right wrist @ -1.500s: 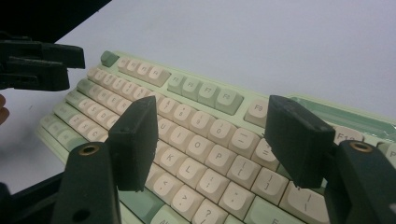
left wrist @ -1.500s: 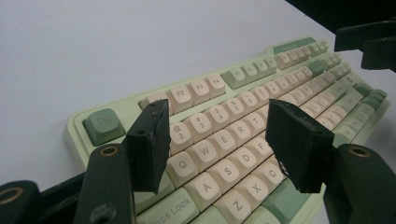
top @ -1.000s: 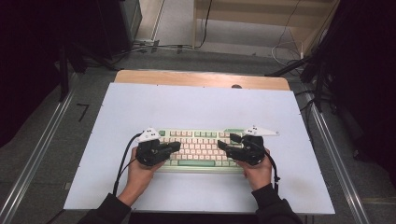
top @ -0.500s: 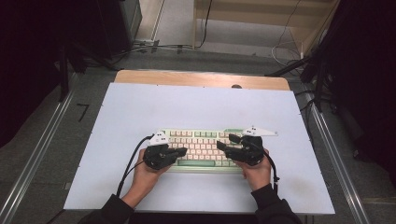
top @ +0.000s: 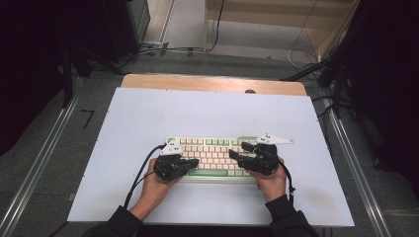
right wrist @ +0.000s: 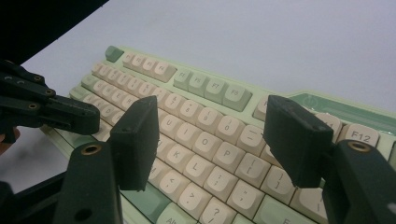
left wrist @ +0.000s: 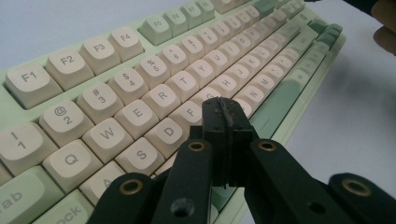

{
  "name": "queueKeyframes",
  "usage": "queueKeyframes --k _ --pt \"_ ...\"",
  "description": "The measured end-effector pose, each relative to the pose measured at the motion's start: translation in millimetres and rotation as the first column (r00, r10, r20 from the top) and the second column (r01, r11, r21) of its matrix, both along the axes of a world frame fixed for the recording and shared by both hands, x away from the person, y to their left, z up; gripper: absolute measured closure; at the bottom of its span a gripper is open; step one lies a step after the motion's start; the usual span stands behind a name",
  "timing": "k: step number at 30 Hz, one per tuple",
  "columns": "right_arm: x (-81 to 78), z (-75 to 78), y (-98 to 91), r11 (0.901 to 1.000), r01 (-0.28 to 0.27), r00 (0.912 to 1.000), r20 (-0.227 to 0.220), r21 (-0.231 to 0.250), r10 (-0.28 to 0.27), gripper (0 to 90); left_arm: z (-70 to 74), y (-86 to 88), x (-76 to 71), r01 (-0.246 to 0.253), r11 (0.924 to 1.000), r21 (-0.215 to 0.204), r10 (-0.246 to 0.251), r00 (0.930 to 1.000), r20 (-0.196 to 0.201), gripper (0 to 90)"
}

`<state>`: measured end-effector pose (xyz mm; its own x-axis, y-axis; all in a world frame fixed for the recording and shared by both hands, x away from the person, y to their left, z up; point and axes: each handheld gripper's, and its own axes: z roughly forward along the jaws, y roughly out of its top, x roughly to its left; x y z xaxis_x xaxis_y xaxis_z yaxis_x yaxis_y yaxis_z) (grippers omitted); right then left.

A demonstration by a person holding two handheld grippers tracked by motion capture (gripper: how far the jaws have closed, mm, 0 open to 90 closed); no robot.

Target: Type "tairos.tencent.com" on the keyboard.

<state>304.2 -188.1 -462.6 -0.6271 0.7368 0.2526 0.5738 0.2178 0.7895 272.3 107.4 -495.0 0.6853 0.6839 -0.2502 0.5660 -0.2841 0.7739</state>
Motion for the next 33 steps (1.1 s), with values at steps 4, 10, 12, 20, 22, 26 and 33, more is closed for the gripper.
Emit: queueKeyframes --k 4,10,12,20,22,26,33 --pt "-0.1 -0.2 0.3 1.0 0.0 1.0 -0.002 -0.003 0.0 34.2 -0.8 -0.8 1.0 -0.004 0.9999 0.015 0.004 0.9998 -0.019 90.0" --pt "0.1 0.2 -0.7 1.0 0.002 1.0 0.003 -0.001 -0.002 34.2 12.1 12.2 -1.4 -0.079 0.9921 -0.098 0.085 0.9946 0.06 64.8" --pt "0.4 0.1 -1.0 1.0 0.003 1.0 0.001 -0.001 -0.003 34.2 15.1 17.0 -1.3 -0.134 0.9827 -0.128 0.146 0.9851 0.091 41.1" --pt "0.1 -0.4 0.2 1.0 0.002 1.0 -0.002 -0.003 -0.002 34.2 14.7 22.5 2.6 -0.189 0.9731 -0.132 0.202 0.975 0.093 34.8" --pt "0.0 -0.3 0.3 1.0 0.002 1.0 -0.001 -0.004 -0.002 34.2 14.4 22.0 3.0 -0.184 0.9737 -0.135 0.197 0.9759 0.093 37.6" --pt "0.1 -0.4 0.3 1.0 0.002 1.0 -0.002 -0.003 -0.002 34.2 13.8 20.7 5.0 -0.181 0.9746 -0.131 0.194 0.9763 0.095 44.1" --pt "0.2 -0.9 0.7 1.0 -0.001 1.0 -0.001 -0.006 0.001 34.3 9.0 18.6 12.0 -0.17 0.9791 -0.112 0.178 0.9821 0.063 56.5"
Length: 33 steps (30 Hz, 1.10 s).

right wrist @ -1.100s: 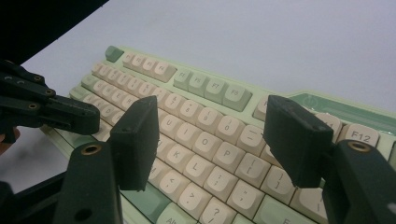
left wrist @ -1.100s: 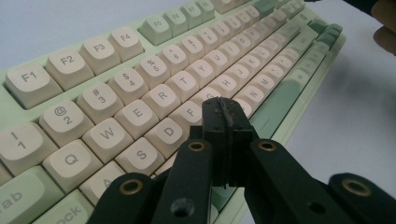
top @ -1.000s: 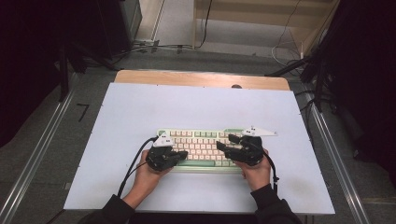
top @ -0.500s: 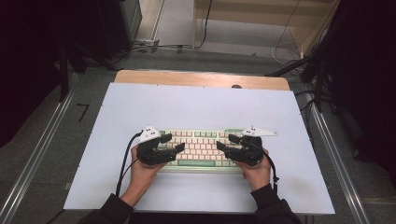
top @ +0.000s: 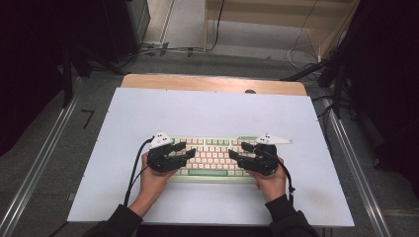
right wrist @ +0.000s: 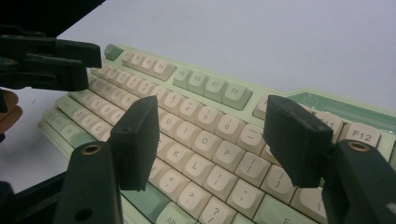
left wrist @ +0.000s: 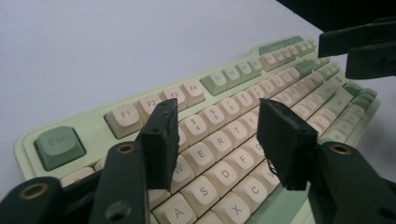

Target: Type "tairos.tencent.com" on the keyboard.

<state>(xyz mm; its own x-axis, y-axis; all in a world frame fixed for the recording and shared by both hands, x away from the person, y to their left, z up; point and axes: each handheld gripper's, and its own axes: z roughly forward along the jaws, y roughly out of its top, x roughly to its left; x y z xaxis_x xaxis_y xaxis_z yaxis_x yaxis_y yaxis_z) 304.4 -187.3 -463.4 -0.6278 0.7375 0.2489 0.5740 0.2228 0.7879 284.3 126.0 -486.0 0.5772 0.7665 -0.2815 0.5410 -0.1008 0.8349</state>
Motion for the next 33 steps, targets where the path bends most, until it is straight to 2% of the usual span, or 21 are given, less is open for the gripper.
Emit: queueKeyframes --k 2,5,9,20,23,25,27,28,29,31,33 --pt "0.1 -0.2 0.2 1.0 0.0 1.0 0.0 -0.001 0.0 34.4 -0.4 -1.3 1.6 0.019 0.9998 0.007 -0.019 0.9998 -0.005 71.2" --pt "0.1 -0.5 0.7 1.0 -0.001 1.0 -0.002 -0.002 0.001 34.6 0.0 -5.5 4.6 0.032 0.998 0.055 -0.032 0.9995 -0.001 89.2" --pt "-0.2 -1.0 1.6 1.0 -0.003 1.0 -0.004 -0.005 0.003 34.7 -1.8 -9.7 7.5 0.023 0.9944 0.103 -0.022 0.9997 -0.011 90.0" --pt "0.2 -2.0 2.5 0.9999 -0.008 1.0 -0.006 -0.008 0.008 34.9 -5.8 -12.9 10.1 0.033 0.9902 0.136 -0.029 0.999 -0.034 90.0" --pt "0.0 -2.2 2.9 0.9999 -0.008 0.9999 -0.007 -0.009 0.008 35.0 -7.4 -14.8 11.9 0.036 0.9843 0.173 -0.026 0.9977 -0.062 90.0" --pt "0.0 -2.4 3.5 0.9999 -0.01 0.9999 -0.009 -0.012 0.01 35.1 -6.4 -15.7 11.2 0.036 0.9829 0.18 -0.027 0.9982 -0.054 90.0" --pt "-0.3 -2.2 3.6 0.9999 -0.01 0.9999 -0.008 -0.014 0.01 35.2 -3.7 -14.5 10.0 0.034 0.9858 0.164 -0.027 0.9986 -0.045 90.0" --pt "-0.4 -2.1 3.4 0.9998 -0.01 0.9999 -0.004 -0.014 0.01 35.2 -1.7 -12.9 9.3 0.028 0.988 0.152 -0.023 0.9991 -0.035 89.3" --pt "-0.4 -1.9 3.1 0.9999 -0.01 1.0 -0.003 -0.012 0.01 35.2 0.5 -11.1 8.1 0.019 0.9913 0.13 -0.016 0.9996 -0.022 83.1" --pt "-0.4 -1.7 2.4 0.9999 -0.01 0.9999 -0.002 -0.012 0.01 35.2 6.5 -5.7 4.7 -0.002 0.9972 0.074 0.0 0.9998 0.022 69.4" --pt "-0.4 -1.5 2.2 0.9999 -0.009 1.0 -0.003 -0.01 0.009 35.2 12.0 0.0 0.5 -0.054 0.9981 0.028 0.052 0.9951 0.084 49.3"
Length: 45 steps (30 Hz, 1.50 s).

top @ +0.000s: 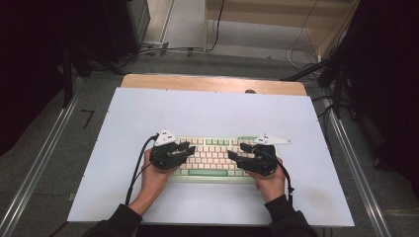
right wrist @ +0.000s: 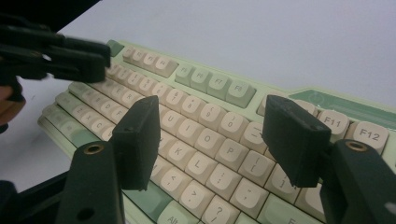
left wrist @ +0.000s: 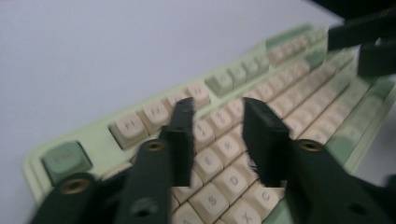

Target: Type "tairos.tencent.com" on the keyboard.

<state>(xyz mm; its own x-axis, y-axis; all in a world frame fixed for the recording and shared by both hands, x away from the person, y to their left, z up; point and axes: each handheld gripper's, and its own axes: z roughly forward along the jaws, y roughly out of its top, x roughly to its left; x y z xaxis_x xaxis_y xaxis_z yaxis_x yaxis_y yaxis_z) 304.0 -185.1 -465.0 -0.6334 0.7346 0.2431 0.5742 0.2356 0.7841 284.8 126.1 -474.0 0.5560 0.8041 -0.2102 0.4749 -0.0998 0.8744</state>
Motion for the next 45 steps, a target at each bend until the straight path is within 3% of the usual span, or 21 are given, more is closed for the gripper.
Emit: queueKeyframes --k 1,2,4,10,16,19,25,29,45 --pt "0.0 0.0 0.0 1.0 0.0 1.0 0.0 0.0 0.0 35.2 1.7 3.1 -1.6 -0.022 0.9996 -0.015 0.022 0.9996 0.018 41.7" --pt "0.0 -0.1 0.1 1.0 0.0 1.0 0.0 0.0 0.0 35.2 2.3 6.2 -2.5 -0.038 0.9988 -0.03 0.039 0.9989 0.027 39.9" --pt "-0.1 -0.2 0.5 1.0 -0.002 1.0 0.001 -0.002 0.002 35.2 1.6 11.5 -2.1 -0.057 0.9969 -0.055 0.058 0.9982 0.018 34.6" --pt "-0.2 -0.5 1.5 1.0 -0.004 1.0 0.0 0.0 0.004 35.8 -1.8 19.0 -1.9 -0.091 0.9938 -0.063 0.092 0.9958 0.001 33.3" --pt "-0.4 -1.2 3.4 0.9998 -0.021 0.9998 0.0 0.006 0.021 41.5 -3.9 18.1 -1.7 -0.084 0.9947 -0.059 0.084 0.9964 -0.009 33.4" --pt "-1.3 -1.6 6.1 0.9992 -0.039 0.9992 0.0 0.004 0.039 48.3 -4.5 17.4 -1.8 -0.085 0.9949 -0.055 0.084 0.9964 -0.012 34.2" --pt "-3.6 -2.8 14.9 0.9966 -0.081 0.9966 0.017 -0.012 0.081 74.2 -4.8 17.7 -1.8 -0.084 0.9949 -0.057 0.083 0.9965 -0.012 35.5" --pt "-5.5 -3.9 21.7 0.9931 -0.114 0.9929 0.03 -0.027 0.115 86.8 -5.2 17.9 -1.5 -0.083 0.9946 -0.061 0.083 0.9965 -0.015 36.4" --pt "-11.6 -20.3 54.0 0.97 -0.215 0.9766 -0.01 -0.114 0.215 87.4 -5.6 16.7 -2.0 -0.073 0.9957 -0.057 0.072 0.9973 -0.014 38.3"
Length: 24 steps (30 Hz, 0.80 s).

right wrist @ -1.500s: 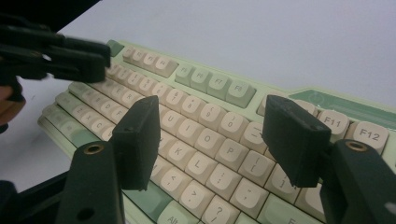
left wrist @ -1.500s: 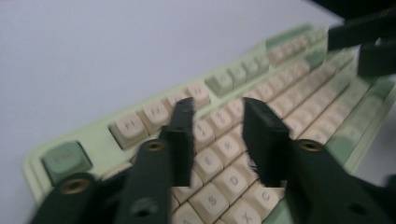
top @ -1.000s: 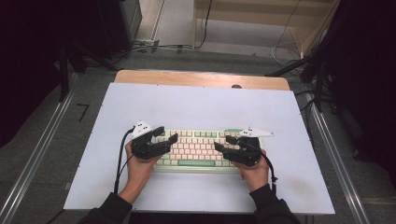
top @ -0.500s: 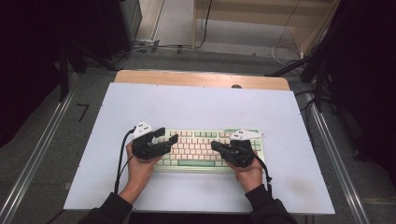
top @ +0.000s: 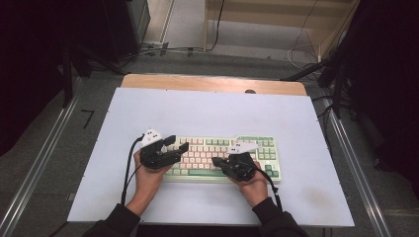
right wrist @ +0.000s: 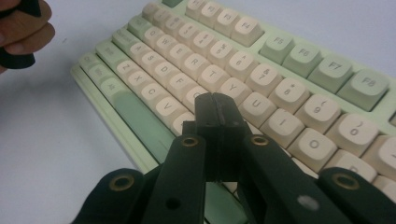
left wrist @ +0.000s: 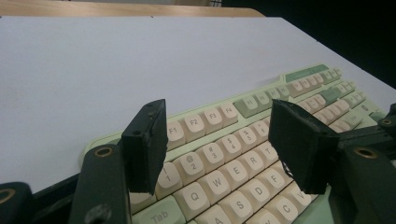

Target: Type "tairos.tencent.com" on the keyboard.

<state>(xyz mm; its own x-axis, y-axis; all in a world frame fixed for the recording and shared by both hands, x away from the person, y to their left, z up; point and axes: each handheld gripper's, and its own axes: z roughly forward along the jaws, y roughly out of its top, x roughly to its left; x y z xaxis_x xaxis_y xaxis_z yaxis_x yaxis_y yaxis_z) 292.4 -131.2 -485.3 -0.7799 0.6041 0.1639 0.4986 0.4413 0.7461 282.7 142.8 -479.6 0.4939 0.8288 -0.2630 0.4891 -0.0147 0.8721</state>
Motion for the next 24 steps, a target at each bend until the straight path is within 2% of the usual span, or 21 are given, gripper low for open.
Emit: queueKeyframes --k 7,10,14,17,18,21,24 --pt "-0.3 -6.8 5.7 0.9988 -0.015 0.9999 -0.008 -0.047 0.014 87.4 -0.4 -0.5 0.1 0.007 1.0 0.0 -0.007 1.0 -0.002 38.8" --pt "-0.9 -3.4 4.3 0.9994 -0.008 1.0 0.001 -0.034 0.008 86.9 0.1 -0.8 -0.4 0.006 1.0 -0.004 -0.006 1.0 0.001 38.8" --pt "-0.4 9.4 -7.7 0.999 0.024 0.9994 0.024 0.037 -0.025 76.3 0.1 0.0 -0.2 0.006 1.0 -0.002 -0.006 1.0 0.0 38.8" --pt "2.3 14.1 -17.7 0.9952 0.069 0.9971 0.026 0.069 -0.071 54.0 0.1 -0.5 -0.4 0.007 1.0 -0.003 -0.007 1.0 0.0 38.8" --pt "3.6 14.8 -20.6 0.9935 0.091 0.9954 0.024 0.069 -0.093 49.3 0.1 -0.6 -0.4 0.009 1.0 -0.004 -0.009 1.0 0.001 38.8" --pt "7.9 15.8 -29.6 0.9865 0.139 0.9902 0.001 0.087 -0.14 40.0 0.0 -0.9 -0.4 0.01 0.9999 -0.004 -0.01 1.0 0.0 38.7" --pt "10.1 17.1 -36.5 0.9811 0.168 0.9857 -0.009 0.096 -0.168 36.2 0.0 -0.9 -0.3 0.013 0.9999 -0.005 -0.013 0.9999 -0.003 38.7"
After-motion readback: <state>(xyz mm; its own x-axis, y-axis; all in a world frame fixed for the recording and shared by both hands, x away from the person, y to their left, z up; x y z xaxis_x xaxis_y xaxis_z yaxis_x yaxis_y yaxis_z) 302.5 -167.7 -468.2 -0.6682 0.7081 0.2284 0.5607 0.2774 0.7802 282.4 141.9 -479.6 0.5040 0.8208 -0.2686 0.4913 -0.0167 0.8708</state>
